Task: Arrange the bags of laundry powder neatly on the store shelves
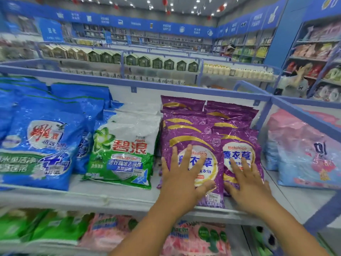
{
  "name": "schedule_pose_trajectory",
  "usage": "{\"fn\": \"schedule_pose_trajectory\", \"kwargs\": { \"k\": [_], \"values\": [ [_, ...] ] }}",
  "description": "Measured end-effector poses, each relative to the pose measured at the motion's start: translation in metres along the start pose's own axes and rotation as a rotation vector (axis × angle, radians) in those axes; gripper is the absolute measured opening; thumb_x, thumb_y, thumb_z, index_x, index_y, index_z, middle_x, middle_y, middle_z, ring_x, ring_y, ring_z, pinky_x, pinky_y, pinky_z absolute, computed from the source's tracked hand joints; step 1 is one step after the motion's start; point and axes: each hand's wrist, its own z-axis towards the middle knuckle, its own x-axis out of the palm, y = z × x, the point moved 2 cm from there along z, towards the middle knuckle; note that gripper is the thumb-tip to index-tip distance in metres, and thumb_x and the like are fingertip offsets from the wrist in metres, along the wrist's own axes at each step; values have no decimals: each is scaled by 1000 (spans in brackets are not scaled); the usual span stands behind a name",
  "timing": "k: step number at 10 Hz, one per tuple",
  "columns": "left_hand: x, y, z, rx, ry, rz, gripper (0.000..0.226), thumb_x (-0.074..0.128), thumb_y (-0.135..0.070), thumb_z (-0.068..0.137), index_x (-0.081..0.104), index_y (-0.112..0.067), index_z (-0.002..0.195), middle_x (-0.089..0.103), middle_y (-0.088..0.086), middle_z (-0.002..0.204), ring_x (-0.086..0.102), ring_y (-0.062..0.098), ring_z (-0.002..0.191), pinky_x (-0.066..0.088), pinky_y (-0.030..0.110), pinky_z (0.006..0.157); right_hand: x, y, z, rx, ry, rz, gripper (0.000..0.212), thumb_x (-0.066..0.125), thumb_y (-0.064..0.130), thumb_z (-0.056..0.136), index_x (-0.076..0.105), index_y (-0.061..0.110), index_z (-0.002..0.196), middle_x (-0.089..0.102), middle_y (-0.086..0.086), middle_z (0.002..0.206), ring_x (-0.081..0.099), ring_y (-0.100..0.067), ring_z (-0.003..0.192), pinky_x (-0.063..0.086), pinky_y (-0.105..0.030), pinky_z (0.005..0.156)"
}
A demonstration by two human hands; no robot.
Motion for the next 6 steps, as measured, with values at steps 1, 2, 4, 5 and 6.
{"fn": "schedule_pose_trajectory", "kwargs": {
  "k": [1, 2, 4, 5, 6],
  "values": [
    [-13, 13, -13, 43, 20, -44, 64, 29, -68, 97, 18, -49, 157, -9, -11, 170, -20, 24, 155, -9, 61, 122, 1, 10, -9, 49, -54, 65, 72, 36, 56, 102, -5, 41, 158, -14, 3, 169, -10, -24, 156, 15, -57, 123],
    [-23, 30, -36, 40, 12, -11, 55, 35, -54, 103, 25, -44, 157, 5, -8, 171, -2, 21, 158, -2, 59, 124, 7, 27, -32, 38, -130, 320, 62, 39, 45, 105, 15, 31, 160, 7, -5, 170, 3, -25, 157, 13, -51, 125],
    [-48, 67, -103, -109, 38, 128, 56, 35, -52, 104, 30, -35, 157, 20, -3, 169, 8, 24, 157, 0, 54, 125, 25, 85, -98, -117, -93, 257, 78, 44, 48, 102, -8, 37, 159, -22, -3, 167, -17, -25, 155, 2, -45, 125],
    [-67, 88, -157, -200, 39, 175, 56, 36, -51, 105, 30, -32, 157, 16, 0, 170, 6, 24, 157, 0, 55, 125, 40, 102, -117, -99, -80, 8, 84, 43, 56, 99, -13, 36, 158, -31, -11, 163, -24, -33, 152, 5, -57, 123],
    [-86, 108, -212, -307, 42, 210, 58, 38, -50, 105, 27, -32, 158, 12, 0, 170, 3, 23, 157, 1, 55, 126, 47, 115, -135, -147, -64, -72, 83, 38, 60, 96, -7, 32, 160, -21, -9, 166, -17, -34, 154, 10, -61, 122]
  ]
}}
